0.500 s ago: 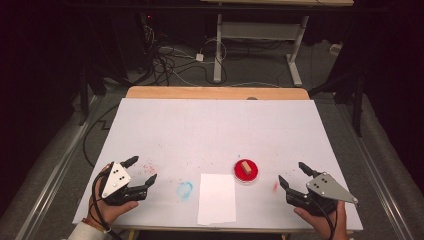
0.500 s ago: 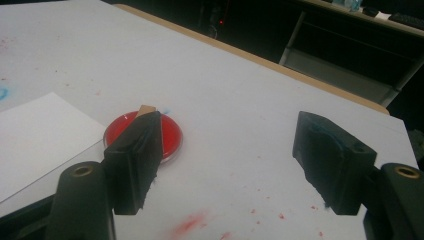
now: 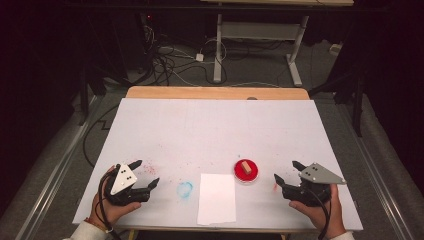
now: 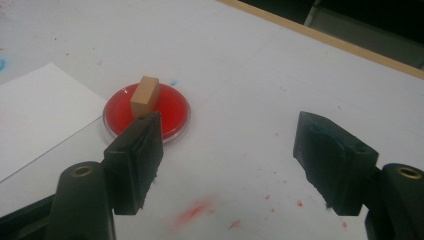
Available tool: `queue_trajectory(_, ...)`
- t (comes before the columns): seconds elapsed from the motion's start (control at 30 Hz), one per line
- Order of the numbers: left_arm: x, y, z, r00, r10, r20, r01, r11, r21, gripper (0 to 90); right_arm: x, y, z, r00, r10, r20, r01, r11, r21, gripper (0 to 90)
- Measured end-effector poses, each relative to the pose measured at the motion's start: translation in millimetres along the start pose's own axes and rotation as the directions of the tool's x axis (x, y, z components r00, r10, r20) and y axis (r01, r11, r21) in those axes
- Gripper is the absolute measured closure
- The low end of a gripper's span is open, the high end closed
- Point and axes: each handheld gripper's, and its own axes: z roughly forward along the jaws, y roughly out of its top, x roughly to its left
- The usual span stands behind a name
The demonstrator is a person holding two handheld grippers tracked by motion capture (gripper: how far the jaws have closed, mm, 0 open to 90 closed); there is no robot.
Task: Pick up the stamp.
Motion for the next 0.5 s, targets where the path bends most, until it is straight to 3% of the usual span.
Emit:
queue_trajectory(0.07,-0.3,-0.5,1.4,1.0000,0.004,0.003,-0.004,0.9999,0.011,20.3,-3.6,11.4,2.7,0.9994,0.009,-0.033,-0.008,1.000,0.030,28.2)
queue_trajectory(0.3,0.2,-1.3,5.3,0.9999,0.013,0.002,-0.013,0.9997,0.022,20.3,6.0,34.9,17.0,0.9980,-0.021,-0.059,0.027,0.995,0.095,29.2)
queue_trajectory(0.5,0.0,-2.5,6.9,1.0000,0.002,0.007,-0.002,0.9993,0.038,20.3,11.4,45.4,30.0,0.9980,-0.009,-0.063,0.017,0.991,0.130,30.8)
